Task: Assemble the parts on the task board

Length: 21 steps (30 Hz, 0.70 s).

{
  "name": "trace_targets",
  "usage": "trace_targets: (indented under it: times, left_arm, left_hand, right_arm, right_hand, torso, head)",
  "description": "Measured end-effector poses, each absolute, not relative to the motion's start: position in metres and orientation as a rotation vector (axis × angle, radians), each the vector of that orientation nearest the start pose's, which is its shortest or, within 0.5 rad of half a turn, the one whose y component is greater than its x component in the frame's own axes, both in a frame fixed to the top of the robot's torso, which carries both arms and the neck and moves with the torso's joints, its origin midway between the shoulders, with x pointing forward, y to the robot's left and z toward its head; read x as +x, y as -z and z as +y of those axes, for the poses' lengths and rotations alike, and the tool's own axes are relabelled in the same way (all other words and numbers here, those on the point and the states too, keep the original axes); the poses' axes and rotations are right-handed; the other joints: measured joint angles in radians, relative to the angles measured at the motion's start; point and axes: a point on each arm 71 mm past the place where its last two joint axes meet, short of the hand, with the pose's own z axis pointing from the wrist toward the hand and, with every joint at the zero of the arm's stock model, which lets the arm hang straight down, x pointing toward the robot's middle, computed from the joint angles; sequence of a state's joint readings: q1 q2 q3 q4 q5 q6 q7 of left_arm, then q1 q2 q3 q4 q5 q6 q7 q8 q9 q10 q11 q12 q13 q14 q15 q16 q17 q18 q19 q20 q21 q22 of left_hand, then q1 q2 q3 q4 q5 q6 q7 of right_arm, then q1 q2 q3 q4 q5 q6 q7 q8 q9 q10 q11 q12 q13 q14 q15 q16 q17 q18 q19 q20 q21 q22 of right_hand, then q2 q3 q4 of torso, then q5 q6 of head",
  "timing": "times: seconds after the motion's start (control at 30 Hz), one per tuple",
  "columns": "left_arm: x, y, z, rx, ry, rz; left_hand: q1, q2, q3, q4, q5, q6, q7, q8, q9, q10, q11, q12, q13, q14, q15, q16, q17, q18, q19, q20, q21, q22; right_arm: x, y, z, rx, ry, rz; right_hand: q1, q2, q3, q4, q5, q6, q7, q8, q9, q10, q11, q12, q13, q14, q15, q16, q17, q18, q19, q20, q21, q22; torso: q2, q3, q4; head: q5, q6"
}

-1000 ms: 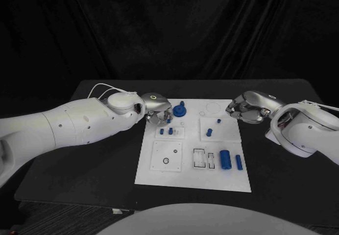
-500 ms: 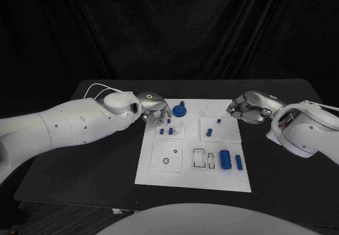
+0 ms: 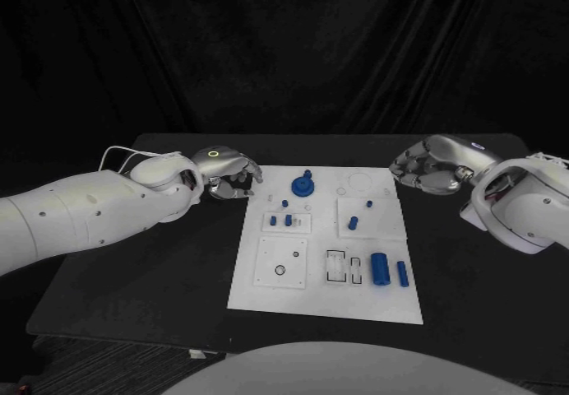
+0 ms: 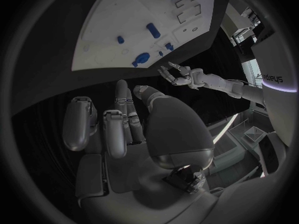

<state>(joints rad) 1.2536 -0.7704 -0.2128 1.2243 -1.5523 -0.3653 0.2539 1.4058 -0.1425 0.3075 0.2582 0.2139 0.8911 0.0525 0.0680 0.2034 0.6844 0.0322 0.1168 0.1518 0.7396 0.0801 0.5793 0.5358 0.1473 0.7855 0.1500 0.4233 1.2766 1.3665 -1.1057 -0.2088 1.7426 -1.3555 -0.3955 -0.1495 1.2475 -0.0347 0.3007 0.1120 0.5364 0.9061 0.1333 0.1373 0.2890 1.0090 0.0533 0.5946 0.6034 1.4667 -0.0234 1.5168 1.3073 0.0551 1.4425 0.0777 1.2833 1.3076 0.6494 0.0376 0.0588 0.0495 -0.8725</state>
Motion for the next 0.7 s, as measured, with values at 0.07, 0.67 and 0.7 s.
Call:
trace_targets:
  times: [0.07,0.67,0.7]
  left_arm:
    - [0.511,0.221,0.247,0.419,0.69,1.613]
    - [0.487,0.197,0.248,-0.489,1.452,1.461]
    - [0.486,0.197,0.247,-0.516,1.483,1.463]
  left_hand:
    - [-0.061,0.033,-0.049,0.015,0.067,-0.032,0.012,-0.001,-0.017,-0.09,-0.002,0.006,-0.017,-0.116,0.031,-0.091,-0.059,-0.01,-0.107,0.012,-0.096,-0.039]
    - [-0.262,0.23,-0.426,0.034,0.118,-0.67,-0.025,-0.038,-0.175,-0.643,-0.023,-0.056,-0.132,-0.74,0.046,-0.576,-0.534,0.008,-0.786,0.08,-0.409,-1.146]
    - [-0.26,0.237,-0.441,0.035,0.106,-0.676,-0.042,-0.039,-0.175,-0.648,-0.029,-0.056,-0.132,-0.739,0.043,-0.576,-0.534,0.008,-0.785,0.077,-0.409,-1.157]
  right_arm:
    - [0.45,0.14,-0.265,-0.052,-0.573,1.622]
    - [0.483,0.137,-0.229,-0.559,-0.496,1.511]
    - [0.483,0.14,-0.229,-0.578,-0.498,1.518]
  right_hand:
    - [0.012,-0.025,0.021,-0.011,-0.016,0.002,0.017,-0.001,0.0,-0.079,0.031,-0.173,-0.13,-0.001,0.033,0.0,0.0,0.0,-0.002,0.021,-0.005,0.0]
    - [0.176,-0.055,-0.208,0.074,-0.308,-0.029,-0.071,-0.068,-0.116,-0.101,0.026,-0.414,-0.458,-0.033,0.013,-0.1,-0.086,0.032,-0.077,0.028,-0.148,0.0]
    - [0.177,-0.054,-0.208,0.074,-0.308,-0.022,-0.064,-0.068,-0.118,-0.086,0.026,-0.405,-0.458,-0.034,0.014,-0.1,-0.086,0.032,-0.077,0.028,-0.142,0.0]
  torso:
    - [0.0,-0.0002,-0.0001]
    - [-0.003,-0.0084,0.0055]
    - [-0.003,-0.0099,0.0069]
  head:
    - [0.0,0.0]
    - [-0.028,0.0]
    - [-0.033,0.0]
